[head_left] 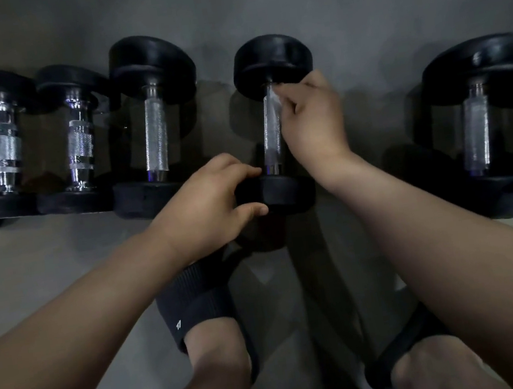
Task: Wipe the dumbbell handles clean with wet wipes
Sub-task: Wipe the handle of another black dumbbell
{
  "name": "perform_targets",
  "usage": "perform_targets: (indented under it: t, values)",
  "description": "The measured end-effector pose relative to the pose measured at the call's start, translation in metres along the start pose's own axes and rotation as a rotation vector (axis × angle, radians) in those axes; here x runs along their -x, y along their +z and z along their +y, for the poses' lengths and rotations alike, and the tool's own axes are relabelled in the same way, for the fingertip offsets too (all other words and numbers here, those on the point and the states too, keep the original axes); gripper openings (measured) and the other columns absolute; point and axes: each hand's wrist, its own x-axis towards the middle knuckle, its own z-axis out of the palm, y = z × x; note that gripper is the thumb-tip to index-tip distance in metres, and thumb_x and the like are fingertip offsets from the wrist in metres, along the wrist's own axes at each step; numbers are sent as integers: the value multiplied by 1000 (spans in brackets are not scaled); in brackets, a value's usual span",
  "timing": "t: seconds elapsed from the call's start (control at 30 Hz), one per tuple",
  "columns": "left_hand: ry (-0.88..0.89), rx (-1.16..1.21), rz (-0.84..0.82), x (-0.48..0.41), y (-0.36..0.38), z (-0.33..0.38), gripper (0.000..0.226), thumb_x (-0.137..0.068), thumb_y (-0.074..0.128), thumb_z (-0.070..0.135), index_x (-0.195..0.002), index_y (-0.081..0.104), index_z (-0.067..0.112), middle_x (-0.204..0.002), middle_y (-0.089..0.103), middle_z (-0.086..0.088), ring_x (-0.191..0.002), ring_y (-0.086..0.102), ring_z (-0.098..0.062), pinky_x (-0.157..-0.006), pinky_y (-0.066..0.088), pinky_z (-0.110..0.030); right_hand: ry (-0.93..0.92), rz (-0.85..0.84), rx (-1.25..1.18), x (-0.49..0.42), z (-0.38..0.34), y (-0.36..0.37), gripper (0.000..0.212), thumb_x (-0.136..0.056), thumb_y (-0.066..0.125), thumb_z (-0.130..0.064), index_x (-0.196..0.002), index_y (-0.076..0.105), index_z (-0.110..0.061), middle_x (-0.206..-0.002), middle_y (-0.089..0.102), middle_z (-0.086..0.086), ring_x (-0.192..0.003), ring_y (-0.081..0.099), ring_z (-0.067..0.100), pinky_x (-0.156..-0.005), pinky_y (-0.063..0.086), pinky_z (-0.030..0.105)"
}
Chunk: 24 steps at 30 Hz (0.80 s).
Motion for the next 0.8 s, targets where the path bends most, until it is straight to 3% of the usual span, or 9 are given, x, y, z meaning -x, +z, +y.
perform_targets:
  t: [0.1, 0.27, 0.43, 0.57, 0.7, 0.8]
  values:
    - [-31, 7, 16, 1, 1, 0, 59, -78, 84, 34, -130, 65, 15, -115, 58, 2, -108, 61, -15, -99, 51, -34, 27, -34, -36, 12, 3, 1, 22, -99, 58, -14, -100, 66, 7, -85, 48, -4, -70, 50, -5, -65, 37, 6]
    - [-30, 9, 42, -1, 2, 4, 57, -74, 86, 39, -125, 68, 18, -110, 60, 4, -103, 62, -14, -94, 53, -37, 73, -34, -17, -11, -2, 0, 26, -96, 56, -15, -106, 63, 8, -81, 43, -11, -66, 44, -4, -59, 33, 7]
    - [-44, 17, 68, 0, 6, 8, 56, -73, 85, 43, -120, 68, 18, -107, 61, 6, -101, 61, -12, -92, 52, -35, -166, -122, 149, 19, 9, -20, 17, -97, 62, -13, -99, 75, -2, -85, 48, -1, -73, 49, 3, -67, 38, 10]
    - [-37, 18, 66, -4, 4, 9, 55, -71, 87, 43, -116, 70, 17, -103, 60, 5, -95, 59, -12, -87, 52, -34, -328, -229, 296, 12, 9, -30, 21, -96, 61, -9, -109, 77, -8, -94, 56, 12, -81, 58, 22, -75, 47, 27]
    - [-25, 13, 66, -4, 5, 12, 55, -71, 87, 42, -116, 70, 14, -104, 60, 3, -96, 59, -14, -87, 51, -32, -182, -115, 204, -6, 5, -21, 20, -98, 60, -15, -105, 79, -12, -91, 52, 3, -80, 53, 14, -72, 44, 22]
    - [-27, 11, 66, -3, 6, 12, 56, -71, 86, 41, -116, 70, 13, -104, 60, 2, -97, 59, -15, -87, 49, -28, -193, -160, 172, 13, 14, -25, 18, -96, 63, -15, -104, 79, -13, -88, 51, 1, -78, 53, 10, -70, 36, 8]
